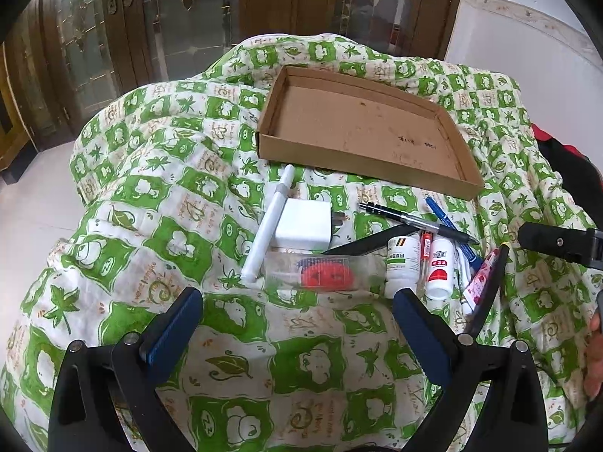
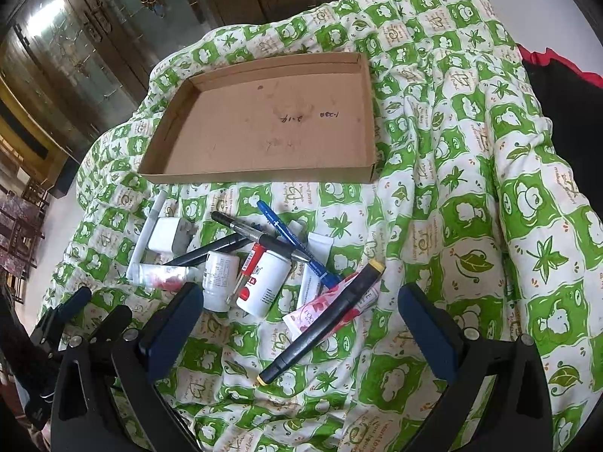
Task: Organize rigid objects
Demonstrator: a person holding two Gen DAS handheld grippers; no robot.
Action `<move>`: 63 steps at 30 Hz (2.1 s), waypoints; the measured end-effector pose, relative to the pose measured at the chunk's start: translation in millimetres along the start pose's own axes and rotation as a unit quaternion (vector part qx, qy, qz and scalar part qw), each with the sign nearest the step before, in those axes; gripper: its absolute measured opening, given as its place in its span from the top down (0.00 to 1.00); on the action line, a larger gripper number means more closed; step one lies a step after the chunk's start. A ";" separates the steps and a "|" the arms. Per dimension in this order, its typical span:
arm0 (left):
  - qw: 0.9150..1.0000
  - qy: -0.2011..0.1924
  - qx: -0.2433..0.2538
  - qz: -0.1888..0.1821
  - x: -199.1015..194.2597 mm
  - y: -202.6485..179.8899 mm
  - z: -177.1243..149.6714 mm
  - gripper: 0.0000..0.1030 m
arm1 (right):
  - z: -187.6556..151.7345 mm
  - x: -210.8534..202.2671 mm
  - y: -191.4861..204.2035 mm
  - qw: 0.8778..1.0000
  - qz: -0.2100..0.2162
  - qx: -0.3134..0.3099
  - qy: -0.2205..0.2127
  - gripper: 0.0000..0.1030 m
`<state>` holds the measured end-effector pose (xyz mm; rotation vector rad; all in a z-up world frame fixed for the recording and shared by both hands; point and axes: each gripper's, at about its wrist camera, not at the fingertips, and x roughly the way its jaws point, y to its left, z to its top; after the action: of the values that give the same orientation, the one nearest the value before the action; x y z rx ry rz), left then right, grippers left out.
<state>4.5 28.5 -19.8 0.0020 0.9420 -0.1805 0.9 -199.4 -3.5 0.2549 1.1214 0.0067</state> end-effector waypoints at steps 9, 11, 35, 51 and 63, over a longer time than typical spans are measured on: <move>1.000 -0.005 0.014 0.011 -1.1 -3.3 -1.2 0.03 | -4.0 2.3 3.8 1.000 -0.005 -0.002 0.003 0.00; 1.000 -0.005 0.015 0.011 -0.9 -2.4 -0.8 0.03 | -4.1 2.8 3.9 1.000 -0.005 -0.002 0.004 0.00; 0.999 -0.016 0.027 0.004 -5.5 -6.9 -1.0 0.03 | -18.7 50.6 -31.7 0.984 0.064 0.111 0.123 0.50; 0.999 -0.014 0.045 0.010 -2.8 -18.1 -4.8 0.03 | -25.4 85.6 -24.4 0.977 0.069 0.113 0.166 0.82; 0.999 -0.011 0.049 0.010 -1.4 -18.8 -6.2 0.03 | -3.2 34.1 -22.0 0.989 0.098 0.078 0.074 0.84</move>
<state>-4.2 10.8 -20.9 0.1000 0.9096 -0.2074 10.2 -215.6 -39.7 0.5099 1.2418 0.1144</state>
